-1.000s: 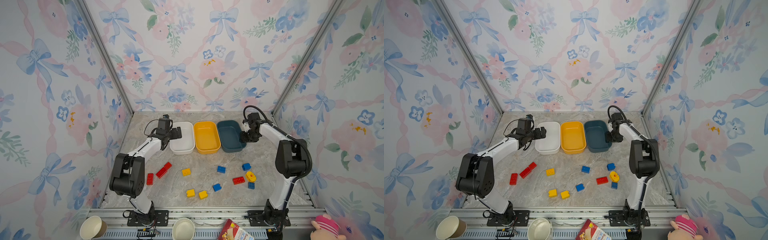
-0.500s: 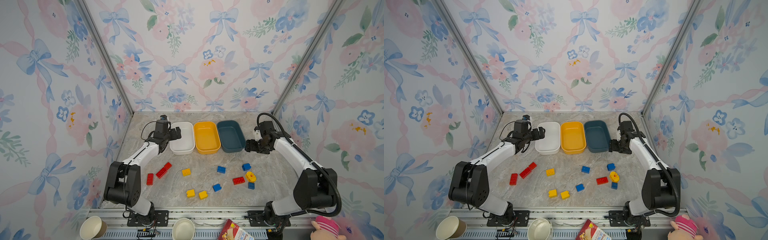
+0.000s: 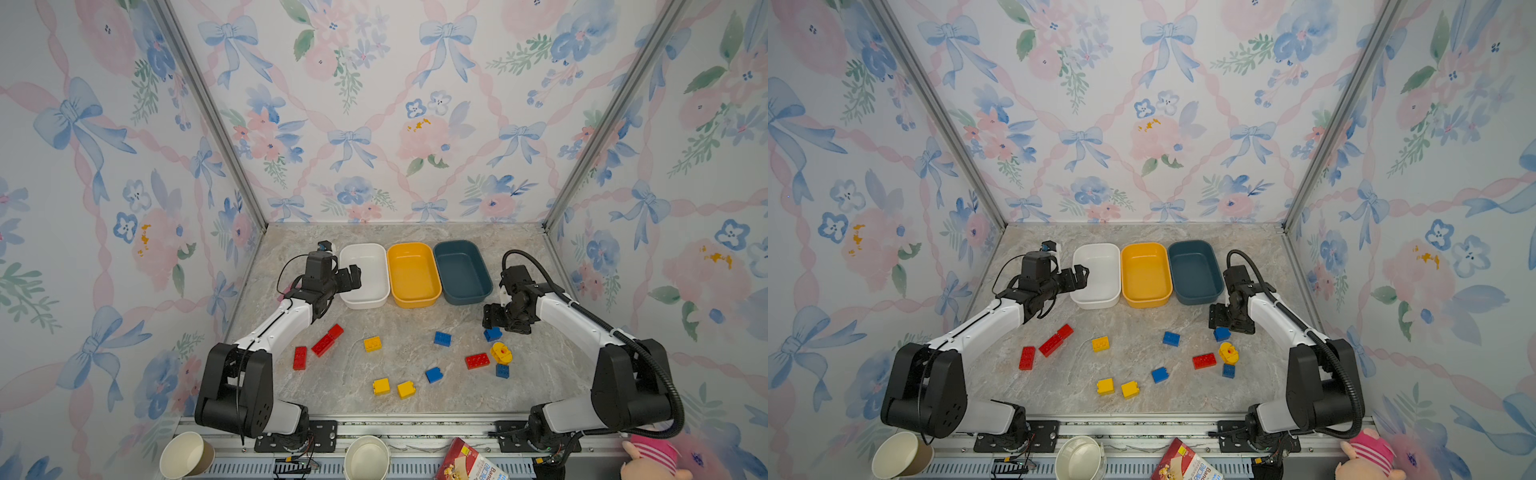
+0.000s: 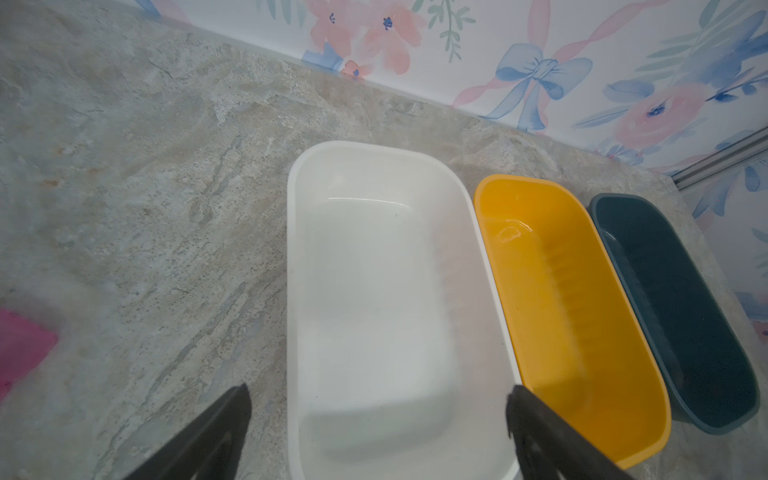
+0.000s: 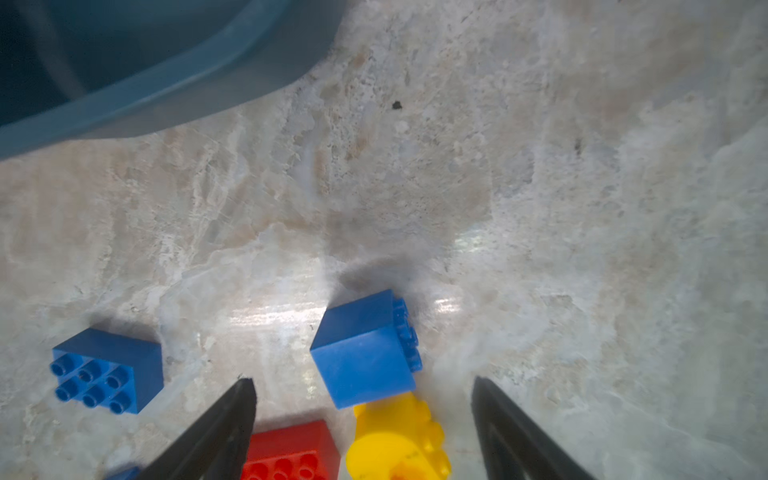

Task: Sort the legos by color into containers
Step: 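Move the right gripper over the blue bricks while the left nears the red bricks, then close the right gripper on a blue brick, then carry the blue brick over the teal bin while the left gripper lowers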

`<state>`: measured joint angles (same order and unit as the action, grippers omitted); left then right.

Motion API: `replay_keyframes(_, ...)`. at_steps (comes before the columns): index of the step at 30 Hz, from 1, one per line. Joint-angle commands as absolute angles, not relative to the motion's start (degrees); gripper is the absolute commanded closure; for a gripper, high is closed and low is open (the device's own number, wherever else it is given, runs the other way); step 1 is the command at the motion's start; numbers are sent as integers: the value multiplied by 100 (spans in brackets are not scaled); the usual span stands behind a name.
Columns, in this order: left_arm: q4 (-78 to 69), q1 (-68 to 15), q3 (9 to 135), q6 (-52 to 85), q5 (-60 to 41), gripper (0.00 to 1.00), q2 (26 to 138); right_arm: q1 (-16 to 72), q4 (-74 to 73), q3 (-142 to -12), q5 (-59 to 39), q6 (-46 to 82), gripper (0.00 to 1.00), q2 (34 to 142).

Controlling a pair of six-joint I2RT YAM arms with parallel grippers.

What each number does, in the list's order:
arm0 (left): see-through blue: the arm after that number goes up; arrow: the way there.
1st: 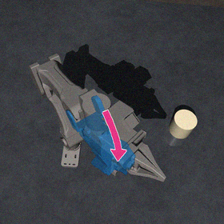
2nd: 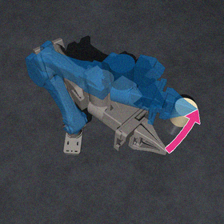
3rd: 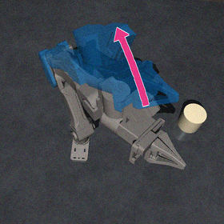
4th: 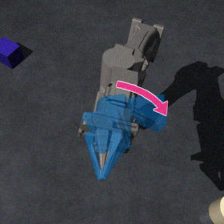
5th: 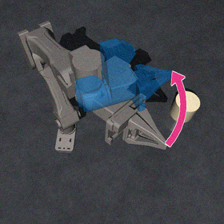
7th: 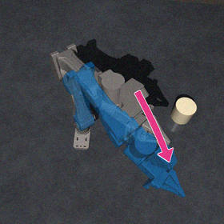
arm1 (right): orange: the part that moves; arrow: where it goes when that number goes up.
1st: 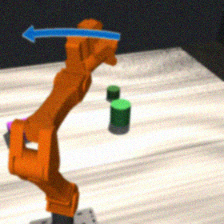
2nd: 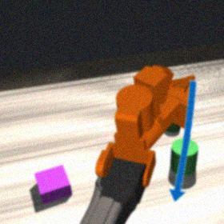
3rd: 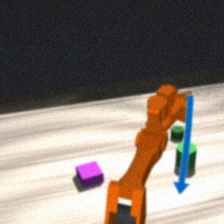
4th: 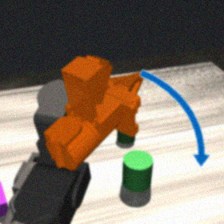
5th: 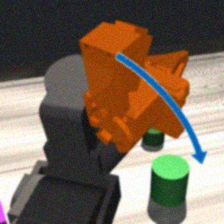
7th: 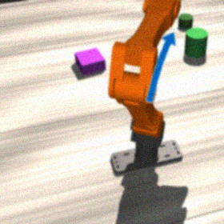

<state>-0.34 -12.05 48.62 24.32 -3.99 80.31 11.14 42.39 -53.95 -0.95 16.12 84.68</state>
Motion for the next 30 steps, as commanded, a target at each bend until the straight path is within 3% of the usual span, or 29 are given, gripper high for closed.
replay_keyframes(1,-126,-1257,4628,2500,-545,2,7775,1299,4054,-5354,220,1569,18,8778)
replay_keyframes(16,-231,-1257,4202,2644,-587,2,7444,1502,3972,-5440,439,1424,29,9334)
replay_keyframes(30,-302,-1254,4096,2732,-633,2,7402,1609,4043,-5458,492,1431,61,9311)
